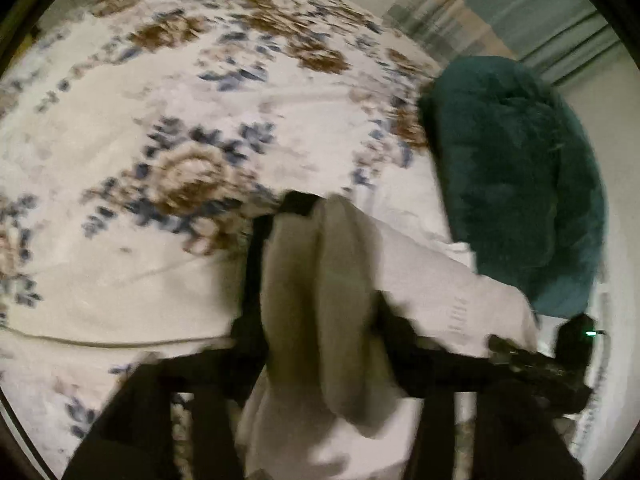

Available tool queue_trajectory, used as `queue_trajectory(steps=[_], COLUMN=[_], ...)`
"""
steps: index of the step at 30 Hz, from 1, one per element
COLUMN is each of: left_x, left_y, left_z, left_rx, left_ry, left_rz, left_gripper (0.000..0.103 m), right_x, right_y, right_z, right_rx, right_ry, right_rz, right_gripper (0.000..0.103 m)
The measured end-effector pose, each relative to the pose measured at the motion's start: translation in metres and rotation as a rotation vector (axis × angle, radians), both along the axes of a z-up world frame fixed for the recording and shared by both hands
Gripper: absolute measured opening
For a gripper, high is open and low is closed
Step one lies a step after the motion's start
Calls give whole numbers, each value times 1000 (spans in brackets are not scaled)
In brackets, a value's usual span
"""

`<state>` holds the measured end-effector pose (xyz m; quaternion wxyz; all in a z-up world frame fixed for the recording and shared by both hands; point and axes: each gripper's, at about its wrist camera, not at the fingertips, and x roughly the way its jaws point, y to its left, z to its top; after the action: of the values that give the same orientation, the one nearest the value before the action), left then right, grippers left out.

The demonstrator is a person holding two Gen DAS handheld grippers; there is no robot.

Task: Fold small clothes
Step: 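Lower the folded shirt onto the white towel and open both tools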

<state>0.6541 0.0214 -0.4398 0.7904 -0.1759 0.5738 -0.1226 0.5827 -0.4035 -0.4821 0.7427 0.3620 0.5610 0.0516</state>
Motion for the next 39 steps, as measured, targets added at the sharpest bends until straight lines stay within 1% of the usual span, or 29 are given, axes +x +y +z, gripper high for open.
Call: queue_trajectory(steps=[1, 2, 3, 4, 5, 6, 7, 8, 9, 11, 13, 18, 20, 21, 22, 24, 28, 35, 39], left_x=[0, -1, -1, -3, -2, -5, -8, -13, -20, -30, -44, -73, -86, -95, -102, -119, -156, -226, -261], left_y=[0, 1, 0, -1, -1, -3, -5, -8, -12, -18, -26, -43, -49, -53, -56, -60, -65, -68, -67], left_z=[2, 4, 6, 9, 10, 14, 18, 22, 27, 31, 33, 30, 34, 41, 46, 61, 104, 184, 217], left_rx=[46, 83, 109, 135, 149, 182, 203, 224, 243, 271, 312, 363, 395, 422, 430, 441, 459, 447, 445], left_ry=[-6, -18, -30, -42, -51, -74, -92, -117, -139, -159, -168, -128, -123, -131, -138, -159, -209, -270, -278], left_rz=[9, 16, 22, 25, 28, 34, 36, 39, 41, 40, 37, -10, -23, -27, -32, -28, -24, -28, -36], left_gripper=[81, 86, 86, 87, 90, 98, 102, 103, 103, 103, 103, 103, 103, 103, 103, 103, 103, 103, 103], right_x=[2, 3, 2, 1, 0, -2, -7, -11, -16, -31, -46, -80, -95, -103, -111, -131, -168, -243, -287], right_y=[1, 3, 6, 10, 13, 19, 23, 30, 35, 46, 55, 69, 74, 76, 78, 81, 84, 91, 98], right_z=[1, 5, 10, 15, 20, 26, 33, 38, 42, 51, 57, 79, 93, 101, 109, 131, 176, 276, 330], right_rx=[-41, -104, -159, -219, -288, -362, -416, -486, -534, -624, -680, -748, -750, -758, -772, -795, -815, -843, -849], right_ry=[19, 36, 41, 45, 49, 48, 43, 37, 33, 25, 22, 11, 5, -3, -10, -32, -74, -160, -200], right_rz=[8, 18, 27, 35, 42, 50, 56, 65, 70, 87, 99, 90, 88, 85, 79, 62, 34, 7, -5], right_gripper=[43, 52, 58, 60, 66, 76, 83, 97, 103, 103, 103, 103, 103, 103, 103, 103, 103, 103, 103])
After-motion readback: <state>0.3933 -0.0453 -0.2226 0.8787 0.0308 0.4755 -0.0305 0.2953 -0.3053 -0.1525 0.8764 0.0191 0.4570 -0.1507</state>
